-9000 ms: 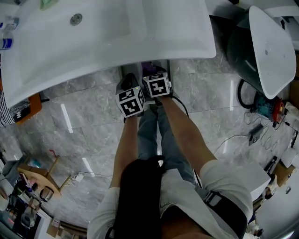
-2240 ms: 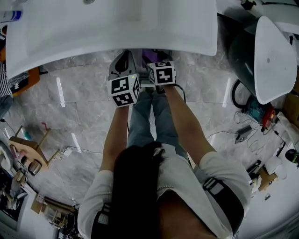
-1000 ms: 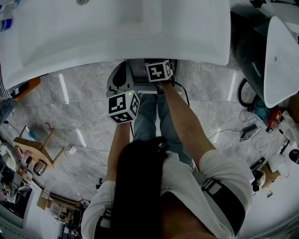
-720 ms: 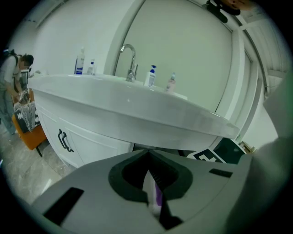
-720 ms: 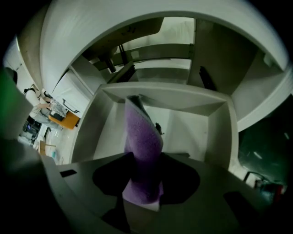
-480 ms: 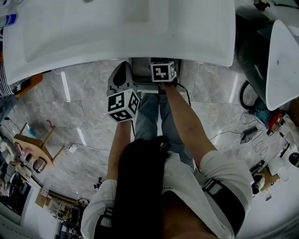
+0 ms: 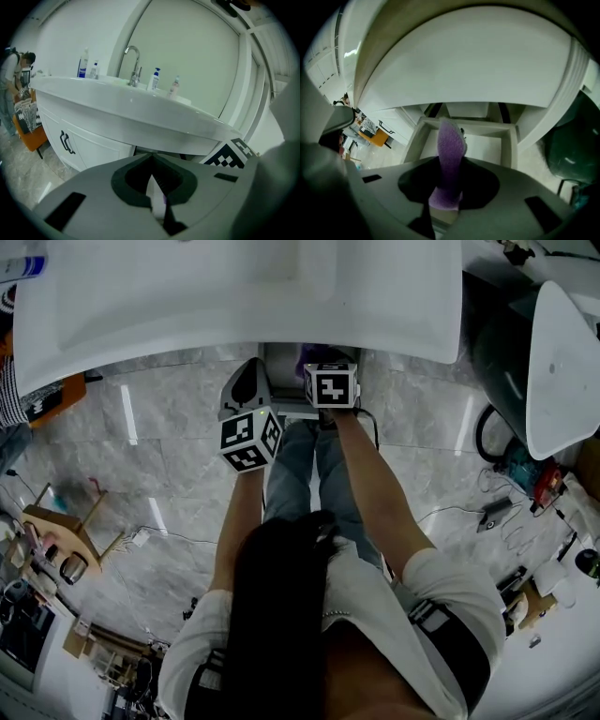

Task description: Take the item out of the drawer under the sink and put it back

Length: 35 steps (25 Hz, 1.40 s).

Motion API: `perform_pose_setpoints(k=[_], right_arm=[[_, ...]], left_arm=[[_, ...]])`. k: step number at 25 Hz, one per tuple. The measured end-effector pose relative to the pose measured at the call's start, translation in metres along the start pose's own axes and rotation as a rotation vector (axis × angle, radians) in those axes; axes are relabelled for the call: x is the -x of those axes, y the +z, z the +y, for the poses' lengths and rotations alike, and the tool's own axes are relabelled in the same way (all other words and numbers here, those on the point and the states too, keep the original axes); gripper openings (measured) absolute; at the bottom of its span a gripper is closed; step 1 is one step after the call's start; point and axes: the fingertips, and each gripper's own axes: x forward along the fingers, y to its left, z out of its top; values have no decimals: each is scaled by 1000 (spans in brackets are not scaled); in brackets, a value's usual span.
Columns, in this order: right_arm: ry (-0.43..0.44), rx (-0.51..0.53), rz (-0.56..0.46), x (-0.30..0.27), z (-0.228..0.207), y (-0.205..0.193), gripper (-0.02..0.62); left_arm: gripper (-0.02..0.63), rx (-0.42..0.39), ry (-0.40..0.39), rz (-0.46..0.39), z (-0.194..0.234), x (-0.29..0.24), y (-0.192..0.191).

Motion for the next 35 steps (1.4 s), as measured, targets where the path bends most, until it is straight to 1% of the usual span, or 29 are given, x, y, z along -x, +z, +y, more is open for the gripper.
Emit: perform_pose_setpoints(k=[7,12,19,22,26,29,35], right_arm=[[21,-9,-59,43,6,9,120],[63,-17,-107,74,22,9,120],[65,-14,-168,115,25,10,120],[62,-12,-199,136,25,13,120],[66,-10,-236,161,26,17,120],[80,2,-269,182,31,22,120],[97,32,-341,224,42,29,120]], left_arm=[[3,-4,-34,0,-20,14,2],[3,-35,-39,-49,-28,34,12],[3,-28,-38,-54,-31,57,18],[3,-40,-49,-59,-38,69,22],[3,-59,-43,-85,-49,84,31],[3,-55,-62,-103,-60,93,39],[3,-76,-92,-135,-77,112,56]])
